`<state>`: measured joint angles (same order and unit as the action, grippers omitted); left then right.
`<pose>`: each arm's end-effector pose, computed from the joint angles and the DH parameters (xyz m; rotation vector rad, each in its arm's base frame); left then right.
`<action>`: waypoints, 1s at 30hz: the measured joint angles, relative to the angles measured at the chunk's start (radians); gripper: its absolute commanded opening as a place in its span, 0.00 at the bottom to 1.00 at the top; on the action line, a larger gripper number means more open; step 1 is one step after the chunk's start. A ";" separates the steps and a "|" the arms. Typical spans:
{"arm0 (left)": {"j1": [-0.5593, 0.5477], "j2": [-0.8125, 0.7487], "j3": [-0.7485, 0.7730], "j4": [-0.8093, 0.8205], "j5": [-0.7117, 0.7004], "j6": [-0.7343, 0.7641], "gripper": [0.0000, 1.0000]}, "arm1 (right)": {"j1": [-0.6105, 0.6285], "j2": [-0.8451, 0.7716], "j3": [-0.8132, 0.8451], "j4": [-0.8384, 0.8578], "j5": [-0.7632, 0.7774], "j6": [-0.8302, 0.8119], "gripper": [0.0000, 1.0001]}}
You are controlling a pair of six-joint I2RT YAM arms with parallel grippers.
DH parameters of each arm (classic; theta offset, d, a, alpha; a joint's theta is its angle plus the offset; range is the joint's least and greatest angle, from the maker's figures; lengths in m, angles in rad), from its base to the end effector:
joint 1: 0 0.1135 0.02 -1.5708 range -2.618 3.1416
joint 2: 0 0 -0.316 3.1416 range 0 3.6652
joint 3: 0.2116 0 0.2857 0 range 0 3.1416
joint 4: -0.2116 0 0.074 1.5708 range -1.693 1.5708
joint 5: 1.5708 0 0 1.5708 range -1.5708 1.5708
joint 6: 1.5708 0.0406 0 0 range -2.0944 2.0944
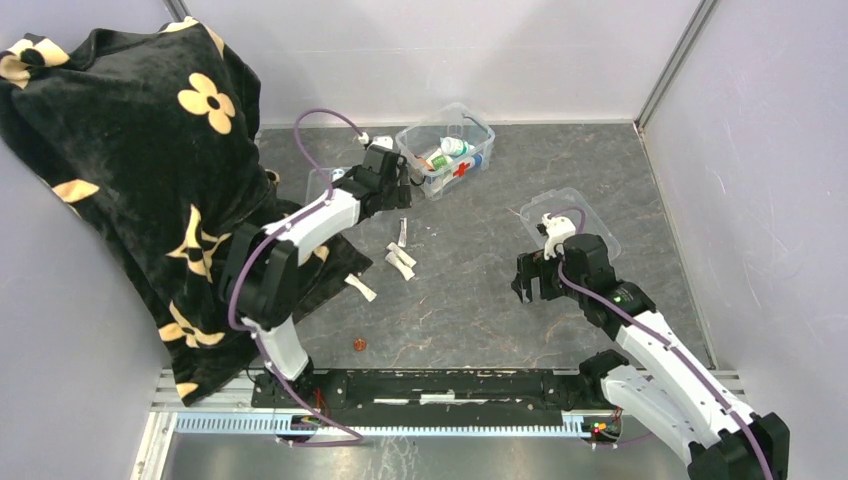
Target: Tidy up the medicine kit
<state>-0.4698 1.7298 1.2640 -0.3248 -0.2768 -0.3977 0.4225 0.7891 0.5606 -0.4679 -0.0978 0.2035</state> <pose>0.3849 -0.1830 0.2733 -0.0492 2.3256 -0.1078 0.1542 0.0737 0.2596 -0.3038 2.2816 0.4383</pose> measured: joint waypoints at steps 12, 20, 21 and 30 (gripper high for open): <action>0.051 0.239 0.153 0.036 0.024 0.083 0.82 | 0.000 -0.038 -0.011 -0.044 -0.029 -0.020 0.92; 0.062 0.306 0.195 0.043 0.072 0.098 0.80 | 0.000 -0.038 -0.017 -0.049 -0.037 -0.023 0.92; 0.062 0.307 0.194 0.043 0.077 0.098 0.80 | 0.000 -0.038 -0.019 -0.050 -0.037 -0.022 0.92; 0.060 0.304 0.148 0.100 0.143 0.099 0.78 | 0.000 -0.038 -0.027 -0.051 -0.037 -0.021 0.92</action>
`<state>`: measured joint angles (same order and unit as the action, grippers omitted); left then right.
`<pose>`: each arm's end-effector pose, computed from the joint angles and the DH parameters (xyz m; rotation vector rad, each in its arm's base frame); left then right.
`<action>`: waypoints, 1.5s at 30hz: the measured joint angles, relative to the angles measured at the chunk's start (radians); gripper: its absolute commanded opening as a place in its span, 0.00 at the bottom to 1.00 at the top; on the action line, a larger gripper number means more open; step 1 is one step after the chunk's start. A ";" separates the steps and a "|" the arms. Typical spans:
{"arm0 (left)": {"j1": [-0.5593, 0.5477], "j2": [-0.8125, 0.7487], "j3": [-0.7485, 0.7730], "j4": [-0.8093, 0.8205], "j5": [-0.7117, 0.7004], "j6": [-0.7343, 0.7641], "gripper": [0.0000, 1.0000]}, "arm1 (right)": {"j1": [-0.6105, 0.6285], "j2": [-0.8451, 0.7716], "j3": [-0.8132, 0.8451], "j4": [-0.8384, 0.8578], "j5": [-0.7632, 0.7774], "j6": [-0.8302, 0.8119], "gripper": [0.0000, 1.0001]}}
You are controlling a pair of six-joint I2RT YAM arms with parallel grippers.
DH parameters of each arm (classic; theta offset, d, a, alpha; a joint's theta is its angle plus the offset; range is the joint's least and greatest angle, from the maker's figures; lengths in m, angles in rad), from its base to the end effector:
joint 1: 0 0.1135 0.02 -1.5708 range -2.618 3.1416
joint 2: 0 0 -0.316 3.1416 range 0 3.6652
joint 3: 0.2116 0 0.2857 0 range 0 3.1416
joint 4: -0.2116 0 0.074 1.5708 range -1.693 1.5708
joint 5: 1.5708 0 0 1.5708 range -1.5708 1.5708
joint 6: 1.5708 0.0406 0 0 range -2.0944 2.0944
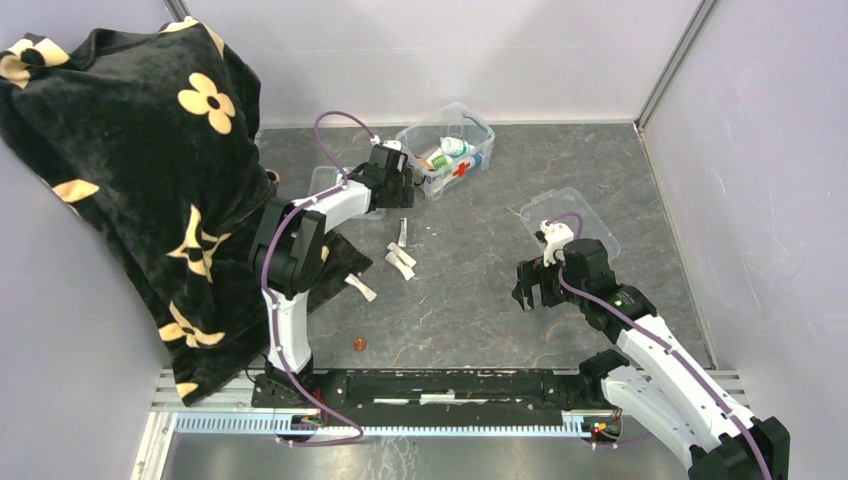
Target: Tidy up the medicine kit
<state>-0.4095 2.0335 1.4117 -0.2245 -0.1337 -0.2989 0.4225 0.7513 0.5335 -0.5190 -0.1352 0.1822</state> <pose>0.4597 -0.1936 0.1968 0.0723 2.4126 -0.1657 0.1431 0.0703 0.2507 -0.3506 2.3180 0.4606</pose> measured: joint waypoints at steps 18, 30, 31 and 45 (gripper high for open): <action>-0.140 -0.101 -0.126 -0.021 0.061 0.001 0.77 | 0.000 -0.009 -0.001 -0.003 -0.003 0.004 0.92; -0.301 -0.103 -0.126 -0.027 0.092 0.002 0.74 | 0.000 -0.019 -0.001 -0.022 -0.004 0.006 0.91; -0.313 -0.103 -0.126 -0.027 0.093 0.002 0.74 | 0.000 -0.021 -0.001 -0.023 -0.003 0.007 0.90; -0.592 -0.103 -0.137 -0.020 0.152 -0.013 0.73 | 0.000 -0.310 0.095 -0.053 0.293 0.127 0.91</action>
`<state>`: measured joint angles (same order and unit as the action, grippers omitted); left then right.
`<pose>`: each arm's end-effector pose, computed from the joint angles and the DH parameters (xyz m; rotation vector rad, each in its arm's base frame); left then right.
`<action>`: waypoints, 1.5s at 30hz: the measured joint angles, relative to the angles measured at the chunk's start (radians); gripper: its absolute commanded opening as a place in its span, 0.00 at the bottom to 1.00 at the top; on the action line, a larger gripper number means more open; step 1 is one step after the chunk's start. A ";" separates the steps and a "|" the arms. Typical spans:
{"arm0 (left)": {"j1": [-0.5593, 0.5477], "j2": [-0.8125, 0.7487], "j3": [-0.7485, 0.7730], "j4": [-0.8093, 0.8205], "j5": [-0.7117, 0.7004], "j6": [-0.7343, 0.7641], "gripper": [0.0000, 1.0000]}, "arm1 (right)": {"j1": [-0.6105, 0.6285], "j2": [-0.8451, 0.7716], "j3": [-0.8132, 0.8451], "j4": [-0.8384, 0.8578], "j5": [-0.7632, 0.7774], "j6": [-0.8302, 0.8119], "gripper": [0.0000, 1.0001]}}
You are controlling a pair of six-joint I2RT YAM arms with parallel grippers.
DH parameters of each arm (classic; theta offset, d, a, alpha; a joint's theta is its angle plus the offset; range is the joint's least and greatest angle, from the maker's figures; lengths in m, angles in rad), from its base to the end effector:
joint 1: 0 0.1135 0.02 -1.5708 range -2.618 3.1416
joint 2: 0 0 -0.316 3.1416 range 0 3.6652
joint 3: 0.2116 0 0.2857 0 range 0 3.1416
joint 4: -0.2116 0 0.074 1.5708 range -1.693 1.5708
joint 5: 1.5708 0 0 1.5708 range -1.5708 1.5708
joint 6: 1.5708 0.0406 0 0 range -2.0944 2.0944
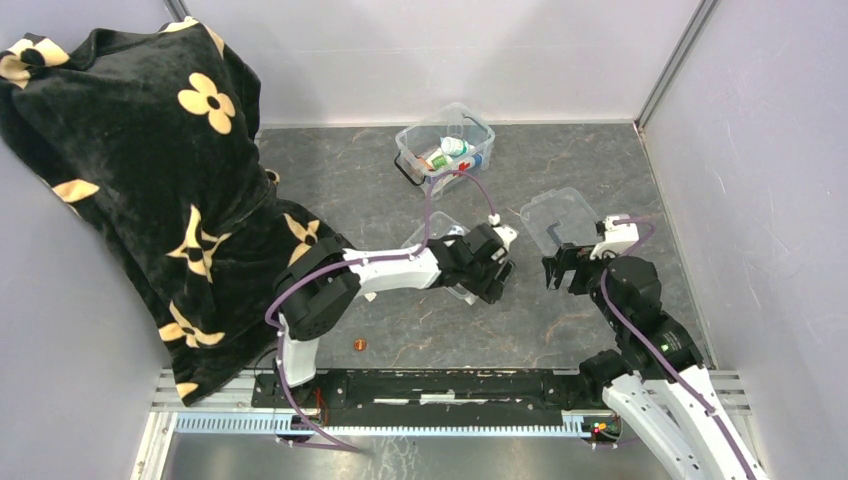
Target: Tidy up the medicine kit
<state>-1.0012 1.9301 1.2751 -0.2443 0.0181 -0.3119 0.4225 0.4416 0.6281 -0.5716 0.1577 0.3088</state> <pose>0.2477 -0.3882 0.1970 0.8736 2.4095 -0.5643 0.0969 0.0366 0.3165 -0.0072 1.9651 0.3279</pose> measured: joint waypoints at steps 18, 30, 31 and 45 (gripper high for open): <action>-0.041 -0.135 -0.038 -0.024 -0.071 -0.089 0.92 | 0.000 -0.016 -0.040 -0.018 0.144 0.134 0.89; 0.152 -0.505 -0.107 -0.093 -0.179 -0.089 0.94 | 0.000 -0.031 -0.215 0.033 0.127 0.353 0.73; 0.194 -0.544 -0.132 -0.109 -0.205 -0.089 0.94 | 0.000 -0.023 -0.249 0.051 0.103 0.383 0.73; 0.249 -0.815 -0.292 -0.284 -0.386 -0.050 0.97 | 0.064 0.164 -0.491 0.362 -0.095 0.720 0.62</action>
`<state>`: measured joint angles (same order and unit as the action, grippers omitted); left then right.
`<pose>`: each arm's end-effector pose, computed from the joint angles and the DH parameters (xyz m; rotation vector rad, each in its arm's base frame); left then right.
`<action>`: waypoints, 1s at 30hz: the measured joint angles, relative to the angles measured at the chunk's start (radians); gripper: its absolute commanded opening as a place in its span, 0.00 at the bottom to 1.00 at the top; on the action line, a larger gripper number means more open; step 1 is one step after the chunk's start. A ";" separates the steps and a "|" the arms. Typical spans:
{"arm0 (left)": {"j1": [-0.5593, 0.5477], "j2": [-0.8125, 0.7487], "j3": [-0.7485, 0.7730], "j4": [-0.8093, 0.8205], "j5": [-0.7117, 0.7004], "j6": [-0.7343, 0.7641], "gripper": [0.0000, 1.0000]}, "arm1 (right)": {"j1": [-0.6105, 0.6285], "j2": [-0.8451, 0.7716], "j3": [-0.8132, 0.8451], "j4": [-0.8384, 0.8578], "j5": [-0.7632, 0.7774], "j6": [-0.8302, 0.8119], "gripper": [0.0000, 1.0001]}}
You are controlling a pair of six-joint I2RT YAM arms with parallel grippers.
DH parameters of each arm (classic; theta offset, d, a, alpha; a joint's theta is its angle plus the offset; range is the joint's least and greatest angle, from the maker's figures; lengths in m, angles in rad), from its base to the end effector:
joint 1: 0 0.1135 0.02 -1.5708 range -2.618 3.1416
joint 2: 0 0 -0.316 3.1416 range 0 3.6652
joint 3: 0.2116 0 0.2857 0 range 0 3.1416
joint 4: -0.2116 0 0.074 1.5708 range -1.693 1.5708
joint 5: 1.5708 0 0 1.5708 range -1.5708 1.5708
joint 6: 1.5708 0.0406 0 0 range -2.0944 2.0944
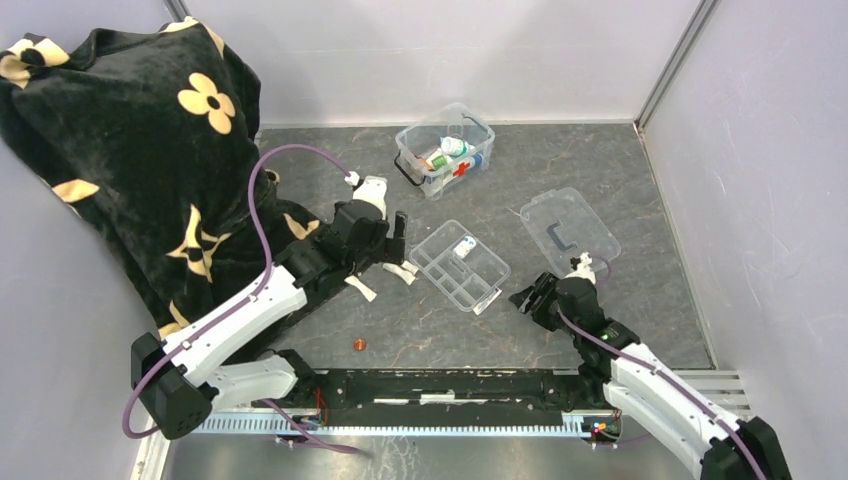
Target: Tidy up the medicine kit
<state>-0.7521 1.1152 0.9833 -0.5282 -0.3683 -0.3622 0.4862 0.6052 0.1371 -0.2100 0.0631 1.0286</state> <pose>0.1956 -0.1629 0.3514 0.2272 2.1765 -0.2197 0.1123 0.0565 0.1490 0.6650 2.2590 0.7202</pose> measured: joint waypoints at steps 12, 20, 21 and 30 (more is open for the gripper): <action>0.000 -0.029 -0.021 -0.018 -0.024 0.004 0.98 | 0.175 0.208 0.011 0.199 0.056 0.124 0.51; 0.000 -0.035 -0.021 -0.021 -0.024 0.005 0.98 | 0.182 0.312 0.033 0.279 0.076 0.130 0.49; 0.000 -0.035 -0.021 -0.023 -0.024 0.005 0.98 | 0.182 0.320 0.037 0.283 0.078 0.130 0.49; 0.000 -0.035 -0.021 -0.025 -0.027 0.005 0.98 | 0.182 0.410 0.080 0.307 0.095 0.107 0.46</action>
<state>-0.7521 1.0801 0.9619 -0.5529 -0.3950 -0.3576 0.6678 1.0153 0.2173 0.0971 0.1585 1.1358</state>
